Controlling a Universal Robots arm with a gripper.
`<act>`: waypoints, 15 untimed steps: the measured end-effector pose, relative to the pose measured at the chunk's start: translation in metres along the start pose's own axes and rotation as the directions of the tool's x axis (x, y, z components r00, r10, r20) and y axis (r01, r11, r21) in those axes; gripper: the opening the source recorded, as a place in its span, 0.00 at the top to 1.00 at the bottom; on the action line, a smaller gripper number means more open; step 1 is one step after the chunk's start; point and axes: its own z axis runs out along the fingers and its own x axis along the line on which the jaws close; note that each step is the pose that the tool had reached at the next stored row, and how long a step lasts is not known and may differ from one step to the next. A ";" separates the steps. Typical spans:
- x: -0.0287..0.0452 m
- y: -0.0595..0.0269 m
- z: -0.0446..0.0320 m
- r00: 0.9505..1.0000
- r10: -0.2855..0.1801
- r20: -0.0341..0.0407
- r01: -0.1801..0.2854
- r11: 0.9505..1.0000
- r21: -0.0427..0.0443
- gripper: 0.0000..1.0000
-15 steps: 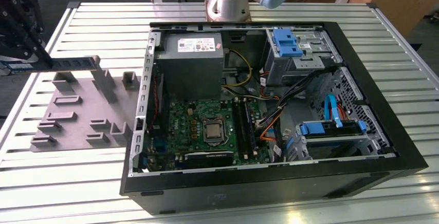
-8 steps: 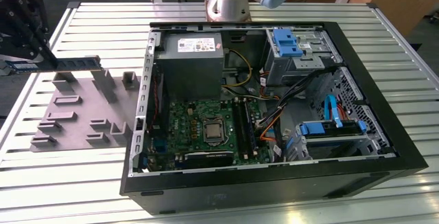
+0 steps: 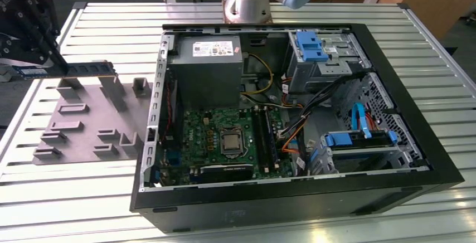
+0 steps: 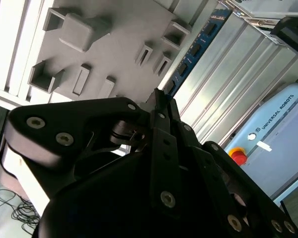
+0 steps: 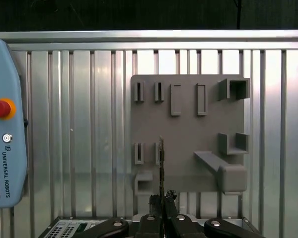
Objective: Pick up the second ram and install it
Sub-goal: 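Pick up the second ram and move it above second insertion slot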
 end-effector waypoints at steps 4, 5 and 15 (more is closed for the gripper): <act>0.0000 -0.0021 0.0001 1.000 0.000 0.000 0.000 1.000 0.000 0.86; -0.0001 -0.0027 0.0001 1.000 0.000 0.000 0.000 1.000 0.000 0.86; -0.0002 -0.0107 0.0003 1.000 0.000 0.000 0.000 1.000 0.000 0.86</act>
